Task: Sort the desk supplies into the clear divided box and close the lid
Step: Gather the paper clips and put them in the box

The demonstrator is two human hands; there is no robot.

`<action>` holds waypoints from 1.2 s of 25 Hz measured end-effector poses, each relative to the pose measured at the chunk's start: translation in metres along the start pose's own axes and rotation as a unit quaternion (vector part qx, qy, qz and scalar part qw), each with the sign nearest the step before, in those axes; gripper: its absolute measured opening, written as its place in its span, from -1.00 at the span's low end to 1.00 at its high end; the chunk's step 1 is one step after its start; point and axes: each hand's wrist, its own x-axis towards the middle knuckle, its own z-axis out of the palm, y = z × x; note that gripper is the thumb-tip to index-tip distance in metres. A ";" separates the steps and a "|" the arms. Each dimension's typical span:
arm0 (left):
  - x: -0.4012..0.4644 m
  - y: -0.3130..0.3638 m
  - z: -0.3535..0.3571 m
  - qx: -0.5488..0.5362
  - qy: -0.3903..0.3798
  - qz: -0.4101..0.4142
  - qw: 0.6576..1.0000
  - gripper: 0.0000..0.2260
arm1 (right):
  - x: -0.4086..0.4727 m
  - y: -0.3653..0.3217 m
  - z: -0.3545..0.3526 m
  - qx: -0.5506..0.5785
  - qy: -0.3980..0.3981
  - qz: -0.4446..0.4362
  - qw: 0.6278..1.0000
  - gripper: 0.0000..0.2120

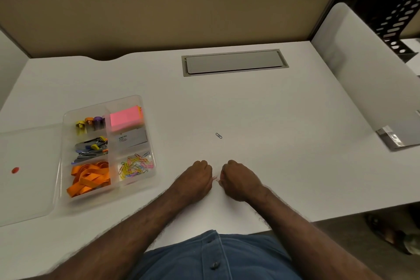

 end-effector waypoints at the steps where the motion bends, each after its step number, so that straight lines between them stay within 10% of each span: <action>1: -0.002 -0.001 0.000 -0.002 0.002 -0.004 1.000 -0.80 | -0.001 0.001 0.002 -0.008 -0.004 -0.010 1.000 -0.80; 9: -0.043 -0.018 -0.030 -0.172 0.180 -0.048 0.967 -0.87 | 0.005 -0.006 -0.010 -0.032 -0.026 -0.079 0.996 -0.87; 14: -0.073 -0.052 -0.053 -0.206 0.269 -0.150 0.929 -0.91 | 0.021 -0.050 -0.032 0.206 0.020 -0.047 0.977 -0.86; 21: -0.105 -0.105 -0.064 -0.148 0.290 -0.310 0.893 -0.91 | 0.061 -0.152 -0.039 0.270 0.029 -0.161 0.949 -0.95; 26: -0.109 -0.118 -0.066 -0.040 0.157 -0.319 0.934 -0.64 | 0.076 -0.165 -0.046 0.260 0.047 -0.171 0.949 -0.84; 30: -0.106 -0.102 -0.067 -0.046 0.299 -0.259 0.917 -0.90 | 0.084 -0.121 -0.060 0.264 0.095 -0.093 0.955 -0.89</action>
